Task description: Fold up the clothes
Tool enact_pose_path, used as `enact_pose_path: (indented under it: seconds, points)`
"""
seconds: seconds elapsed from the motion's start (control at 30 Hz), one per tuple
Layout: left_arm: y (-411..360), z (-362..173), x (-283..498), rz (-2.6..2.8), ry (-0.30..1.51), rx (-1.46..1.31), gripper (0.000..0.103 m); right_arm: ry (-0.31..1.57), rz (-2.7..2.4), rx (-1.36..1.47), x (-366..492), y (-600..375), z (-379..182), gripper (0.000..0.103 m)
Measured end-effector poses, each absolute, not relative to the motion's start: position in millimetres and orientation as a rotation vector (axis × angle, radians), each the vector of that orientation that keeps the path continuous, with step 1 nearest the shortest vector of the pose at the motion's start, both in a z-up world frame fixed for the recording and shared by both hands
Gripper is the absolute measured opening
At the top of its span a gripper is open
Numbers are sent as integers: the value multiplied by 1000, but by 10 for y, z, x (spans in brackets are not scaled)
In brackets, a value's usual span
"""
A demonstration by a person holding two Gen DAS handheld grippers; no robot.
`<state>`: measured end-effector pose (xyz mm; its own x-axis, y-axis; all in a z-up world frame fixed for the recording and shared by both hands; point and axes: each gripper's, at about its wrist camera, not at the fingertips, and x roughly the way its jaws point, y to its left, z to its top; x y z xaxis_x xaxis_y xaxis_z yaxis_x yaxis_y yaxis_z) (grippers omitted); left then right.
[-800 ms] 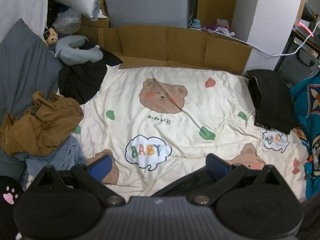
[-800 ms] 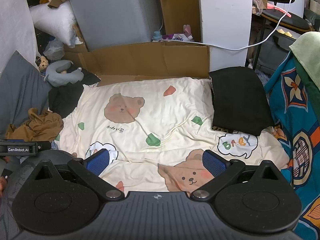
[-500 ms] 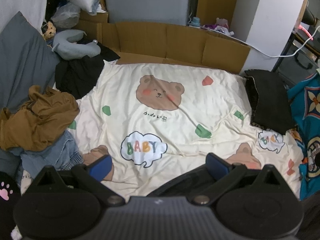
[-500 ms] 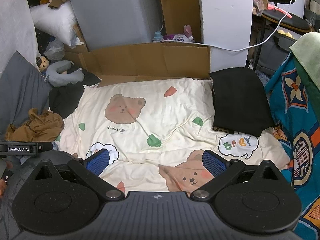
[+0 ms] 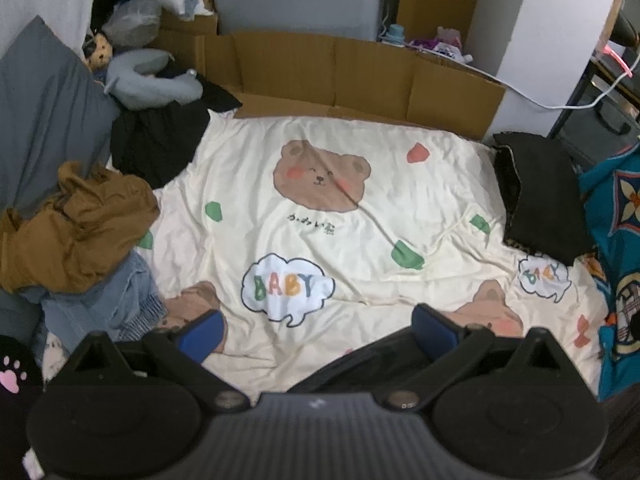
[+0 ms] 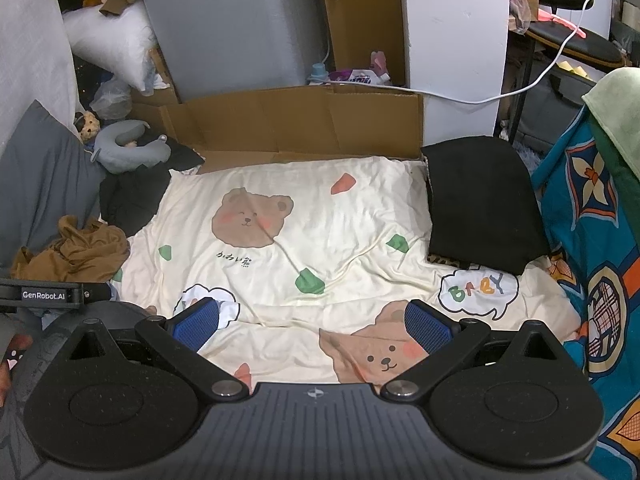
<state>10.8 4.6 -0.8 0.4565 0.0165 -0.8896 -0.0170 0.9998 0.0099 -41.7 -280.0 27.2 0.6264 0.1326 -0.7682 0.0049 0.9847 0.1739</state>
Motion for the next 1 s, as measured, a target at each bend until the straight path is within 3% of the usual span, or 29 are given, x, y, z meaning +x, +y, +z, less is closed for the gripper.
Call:
enact_pose_path:
  seconds: [1.0]
  points:
    - [5,33,45,12,1056,52,102,884,78,146,-406,-2717,286,102]
